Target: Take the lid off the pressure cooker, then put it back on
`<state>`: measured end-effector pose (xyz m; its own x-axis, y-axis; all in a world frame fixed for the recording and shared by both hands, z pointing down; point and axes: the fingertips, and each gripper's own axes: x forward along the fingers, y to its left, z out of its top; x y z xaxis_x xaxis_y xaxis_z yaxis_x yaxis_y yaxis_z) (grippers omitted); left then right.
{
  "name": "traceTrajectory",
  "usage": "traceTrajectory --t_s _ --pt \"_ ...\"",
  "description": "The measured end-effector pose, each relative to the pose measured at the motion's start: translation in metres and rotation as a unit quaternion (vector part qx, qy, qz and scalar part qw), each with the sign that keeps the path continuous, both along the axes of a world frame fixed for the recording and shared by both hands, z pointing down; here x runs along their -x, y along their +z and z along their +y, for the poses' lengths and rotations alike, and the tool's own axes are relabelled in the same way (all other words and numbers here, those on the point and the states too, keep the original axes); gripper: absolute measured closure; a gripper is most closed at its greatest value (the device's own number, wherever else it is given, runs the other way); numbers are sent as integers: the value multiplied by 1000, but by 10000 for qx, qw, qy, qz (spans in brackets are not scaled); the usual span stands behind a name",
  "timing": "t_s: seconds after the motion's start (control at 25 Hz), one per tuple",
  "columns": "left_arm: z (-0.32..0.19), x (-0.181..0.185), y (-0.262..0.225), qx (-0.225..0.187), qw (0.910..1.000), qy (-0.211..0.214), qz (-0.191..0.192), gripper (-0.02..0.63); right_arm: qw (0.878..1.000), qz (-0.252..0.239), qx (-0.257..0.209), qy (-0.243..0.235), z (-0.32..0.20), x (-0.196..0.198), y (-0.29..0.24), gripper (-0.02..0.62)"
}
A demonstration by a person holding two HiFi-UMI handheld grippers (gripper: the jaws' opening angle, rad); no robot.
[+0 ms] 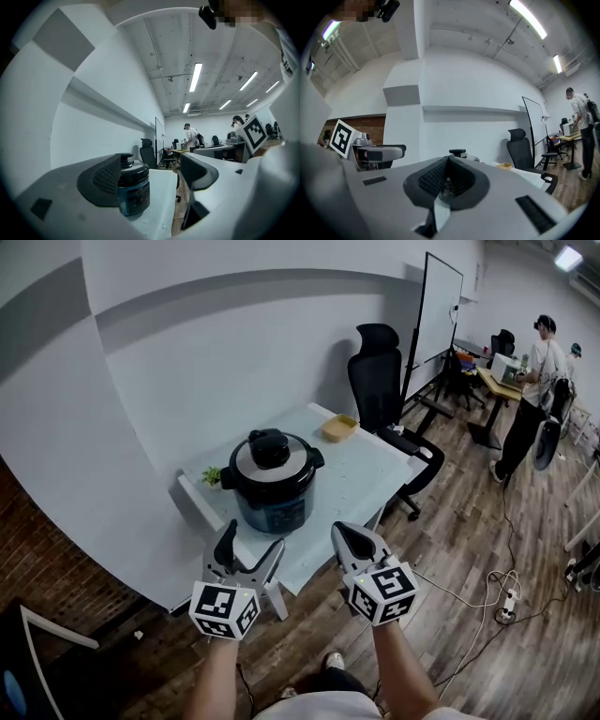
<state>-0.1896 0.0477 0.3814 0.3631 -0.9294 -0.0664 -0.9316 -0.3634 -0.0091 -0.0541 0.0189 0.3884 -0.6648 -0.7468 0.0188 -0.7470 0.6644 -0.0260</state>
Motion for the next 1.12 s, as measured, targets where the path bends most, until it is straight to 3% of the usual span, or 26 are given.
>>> traceTrajectory --t_s 0.4,0.72,1.12 --pt "-54 -11 -2 247 9988 -409 53 245 9992 -109 197 -315 -60 -16 2 595" --pt "-96 1 -10 315 9973 -660 12 245 9990 -60 249 -378 -101 -17 0 595" --pt "-175 50 -14 375 9987 -326 -63 245 9997 75 236 47 -164 20 2 595"
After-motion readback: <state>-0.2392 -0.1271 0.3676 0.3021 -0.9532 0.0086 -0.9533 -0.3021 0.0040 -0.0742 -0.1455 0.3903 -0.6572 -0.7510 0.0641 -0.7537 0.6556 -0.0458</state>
